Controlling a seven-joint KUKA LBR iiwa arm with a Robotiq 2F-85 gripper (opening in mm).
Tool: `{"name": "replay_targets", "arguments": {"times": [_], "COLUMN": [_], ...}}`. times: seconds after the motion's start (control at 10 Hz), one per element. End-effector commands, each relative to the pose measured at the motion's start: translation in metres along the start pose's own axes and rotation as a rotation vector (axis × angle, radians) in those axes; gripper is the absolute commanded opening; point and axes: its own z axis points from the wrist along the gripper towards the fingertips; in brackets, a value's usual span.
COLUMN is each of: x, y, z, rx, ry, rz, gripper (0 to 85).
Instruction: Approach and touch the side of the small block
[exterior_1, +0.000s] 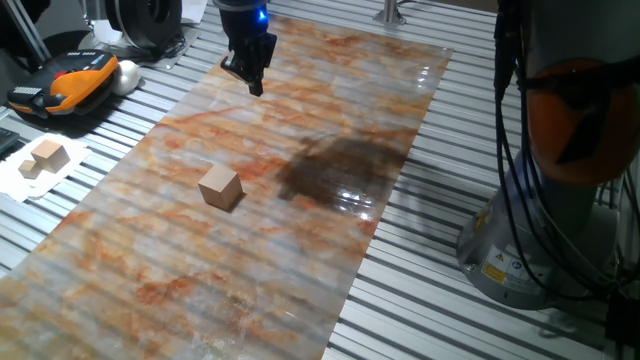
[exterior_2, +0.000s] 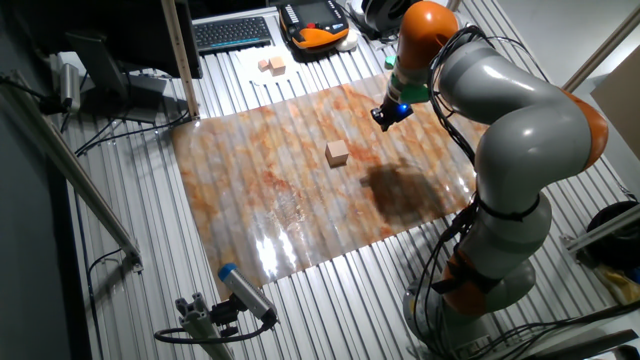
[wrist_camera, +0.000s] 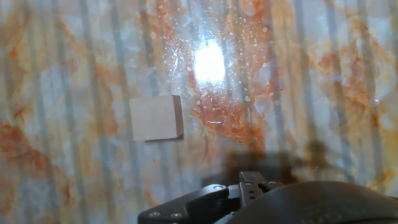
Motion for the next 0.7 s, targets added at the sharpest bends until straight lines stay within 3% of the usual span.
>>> {"name": "replay_targets", "arguments": {"times": [0.0,0.6], "x": [0.0,0.0007], "y": [0.0,-0.0011], "z": [0.0,-0.0011], "rx": [0.0,0.0], "ry": [-0.002,-0.008], "rz": [0.0,-0.005], "gripper": [0.0,0.0]}}
